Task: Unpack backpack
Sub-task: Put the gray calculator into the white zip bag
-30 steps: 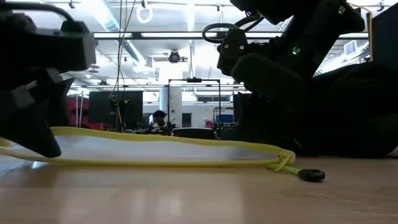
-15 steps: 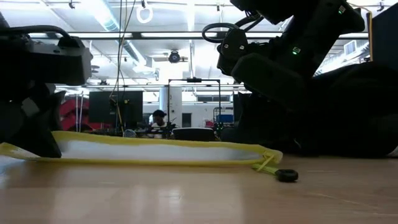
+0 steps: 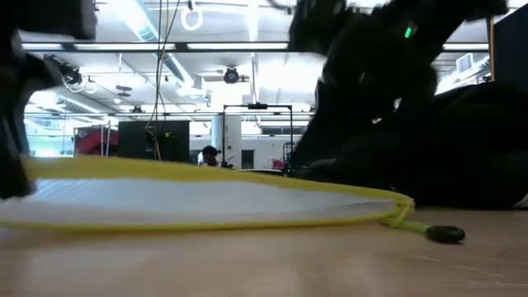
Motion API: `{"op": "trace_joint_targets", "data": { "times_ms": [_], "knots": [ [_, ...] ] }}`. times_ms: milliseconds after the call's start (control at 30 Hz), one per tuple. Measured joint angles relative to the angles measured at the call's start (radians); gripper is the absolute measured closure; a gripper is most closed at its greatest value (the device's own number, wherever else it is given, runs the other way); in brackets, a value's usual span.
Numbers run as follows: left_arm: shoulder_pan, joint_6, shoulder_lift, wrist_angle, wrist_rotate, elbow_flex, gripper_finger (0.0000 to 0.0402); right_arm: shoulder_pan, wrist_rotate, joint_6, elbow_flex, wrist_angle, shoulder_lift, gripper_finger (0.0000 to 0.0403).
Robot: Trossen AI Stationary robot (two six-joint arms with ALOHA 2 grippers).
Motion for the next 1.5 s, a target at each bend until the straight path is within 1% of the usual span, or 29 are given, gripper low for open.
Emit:
{"op": "trace_joint_targets", "data": {
  "times_ms": [133, 233, 300, 400, 500, 600, 733, 833, 933, 1033, 1167, 1267, 1400, 1500],
  "knots": [
    [-0.021, -0.023, 0.0, -0.003, -0.102, 0.043, 0.0402, 0.035, 0.081, -0.038, 0.0, 0.0, -0.051, 0.0397],
    [-0.024, -0.024, 0.0, 0.001, -0.157, 0.06, 0.0402, 0.073, 0.14, -0.063, 0.0, 0.013, -0.088, 0.0396],
    [-0.024, -0.028, 0.0, 0.0, -0.194, 0.063, 0.0402, 0.106, 0.183, -0.107, 0.0, 0.054, -0.104, 0.0398],
    [-0.023, -0.044, 0.0, -0.003, -0.27, 0.063, 0.0402, 0.158, 0.218, -0.227, 0.0, 0.187, -0.109, 0.0402],
    [-0.023, -0.06, -0.001, -0.003, -0.381, 0.063, 0.0402, 0.199, 0.185, -0.347, 0.0, 0.33, -0.107, 0.0401],
    [-0.018, -0.064, -0.001, -0.006, -0.463, 0.063, 0.0402, 0.217, 0.119, -0.384, 0.0, 0.379, -0.106, 0.0399],
    [-0.003, -0.063, -0.002, -0.008, -0.519, 0.063, 0.0402, 0.211, 0.061, -0.371, 0.0, 0.364, -0.099, 0.0399],
    [0.006, -0.063, -0.002, -0.006, -0.552, 0.063, 0.0402, 0.205, 0.031, -0.365, 0.0, 0.359, -0.066, 0.0402],
    [0.013, -0.063, -0.002, -0.004, -0.587, 0.063, 0.0402, 0.197, -0.005, -0.37, 0.0, 0.389, -0.024, 0.0402],
    [0.023, -0.064, -0.002, -0.005, -0.629, 0.063, 0.0402, 0.18, 0.014, -0.346, 0.0, 0.377, 0.007, 0.0402],
    [0.033, -0.069, -0.002, -0.031, -0.675, 0.064, 0.0402, 0.143, 0.083, -0.278, 0.0, 0.319, 0.011, 0.0402],
    [0.035, -0.138, -0.002, -0.149, -0.684, 0.09, 0.0402, 0.127, 0.132, -0.223, 0.0, 0.251, 0.012, 0.0402],
    [0.019, -0.343, -0.003, -0.406, -0.692, 0.138, 0.0402, 0.114, 0.159, -0.177, 0.0, 0.19, 0.012, 0.0402],
    [-0.005, -0.479, -0.004, -0.543, -0.692, 0.141, 0.0402, 0.107, 0.16, -0.165, 0.0, 0.18, 0.012, 0.0401]
  ]
}}
